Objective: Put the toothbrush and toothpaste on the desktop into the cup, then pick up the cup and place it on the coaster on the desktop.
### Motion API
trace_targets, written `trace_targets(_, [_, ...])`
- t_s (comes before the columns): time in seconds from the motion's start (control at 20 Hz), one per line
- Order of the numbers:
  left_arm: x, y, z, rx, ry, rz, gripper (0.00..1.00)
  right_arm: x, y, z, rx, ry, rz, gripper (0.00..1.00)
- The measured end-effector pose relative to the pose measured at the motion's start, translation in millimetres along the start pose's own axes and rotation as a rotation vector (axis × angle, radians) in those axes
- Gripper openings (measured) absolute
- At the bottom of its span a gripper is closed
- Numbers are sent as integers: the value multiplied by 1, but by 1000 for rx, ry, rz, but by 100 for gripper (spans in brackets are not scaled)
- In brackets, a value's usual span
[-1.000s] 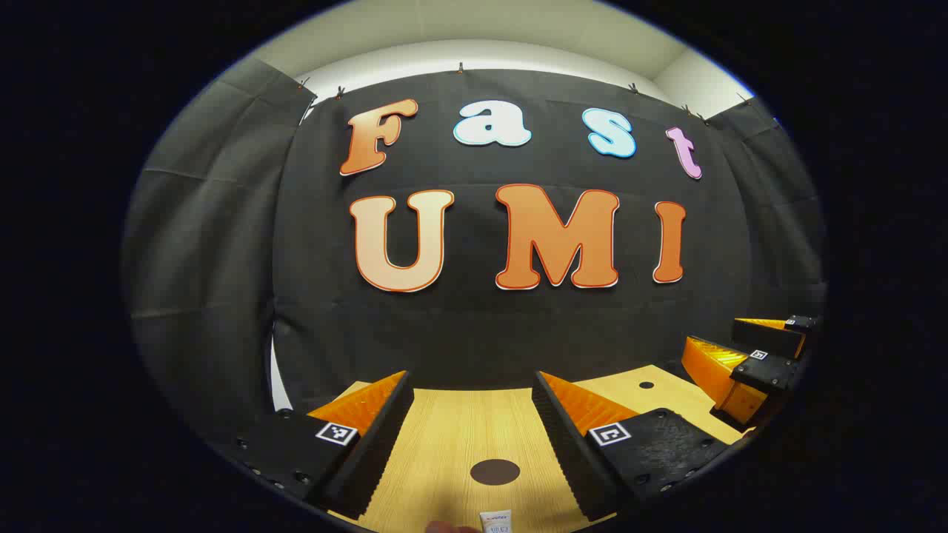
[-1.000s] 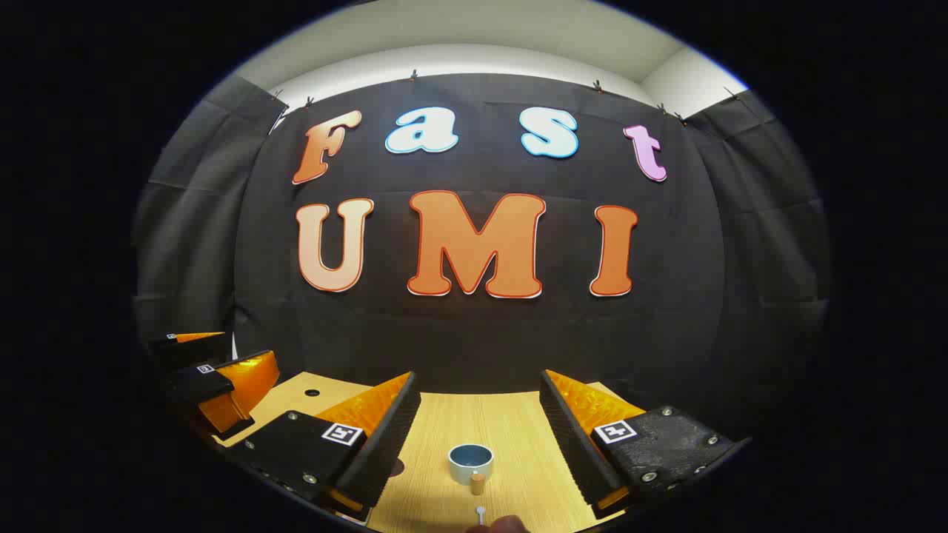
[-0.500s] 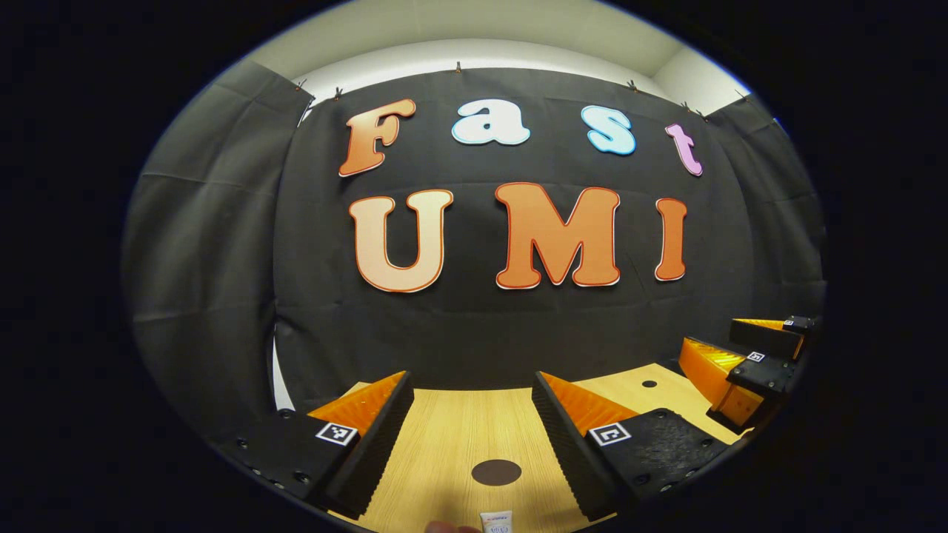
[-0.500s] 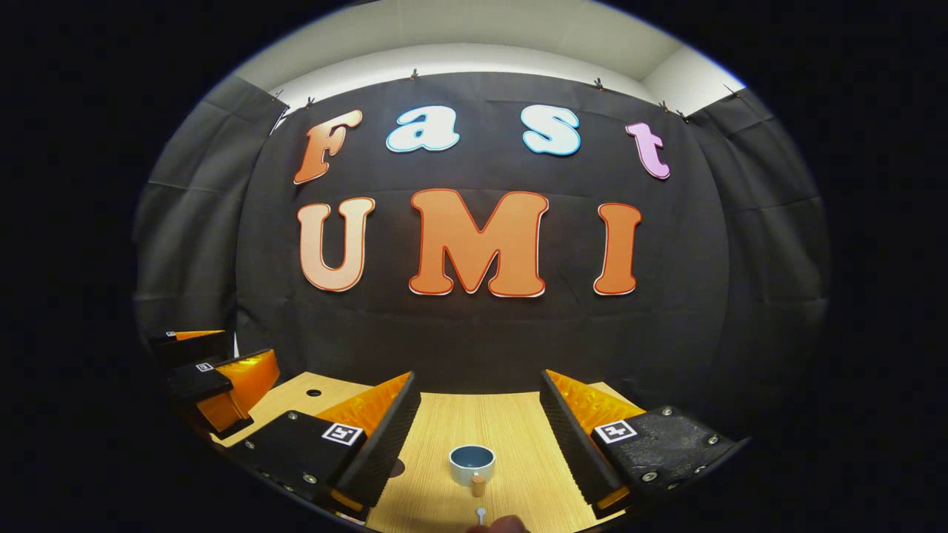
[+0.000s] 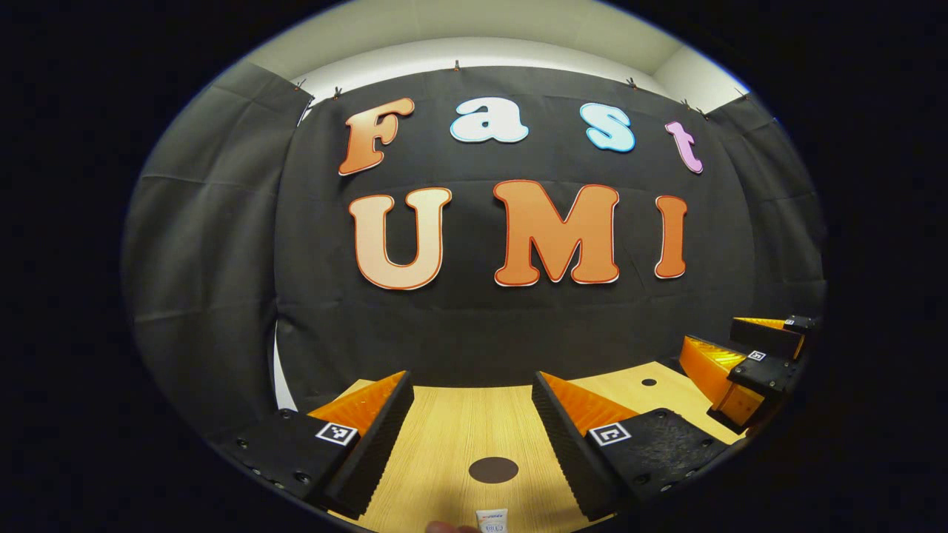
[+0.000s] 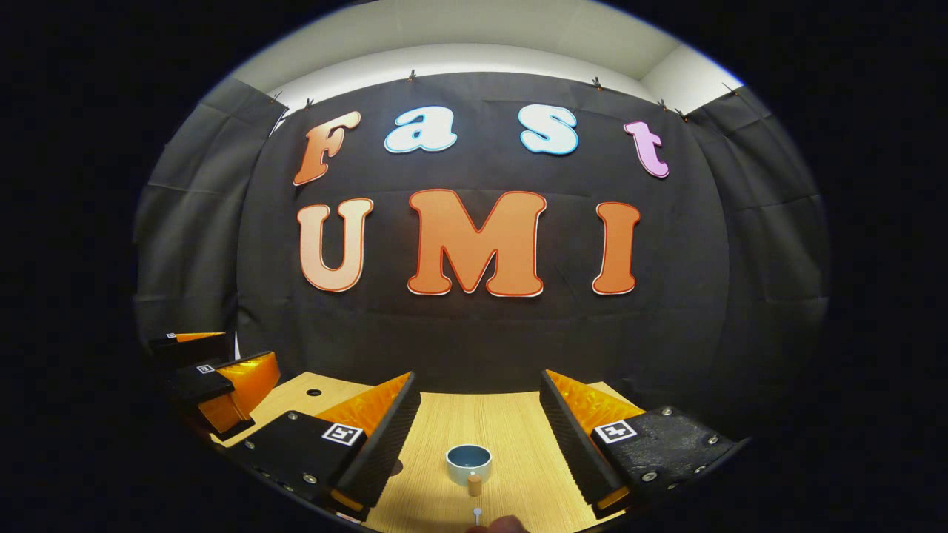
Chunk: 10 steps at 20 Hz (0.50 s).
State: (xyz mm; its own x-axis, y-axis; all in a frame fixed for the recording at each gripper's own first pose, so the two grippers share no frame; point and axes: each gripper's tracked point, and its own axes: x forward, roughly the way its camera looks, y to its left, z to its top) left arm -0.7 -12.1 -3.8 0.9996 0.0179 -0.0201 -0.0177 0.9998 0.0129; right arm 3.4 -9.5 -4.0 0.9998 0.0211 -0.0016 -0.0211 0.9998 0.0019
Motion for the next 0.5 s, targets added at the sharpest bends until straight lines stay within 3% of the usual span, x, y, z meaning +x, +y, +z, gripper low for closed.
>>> trace_targets(0.5, [-1,-7,-25,-17,77,-4,97,3,-4,-25,0,87,26,98])
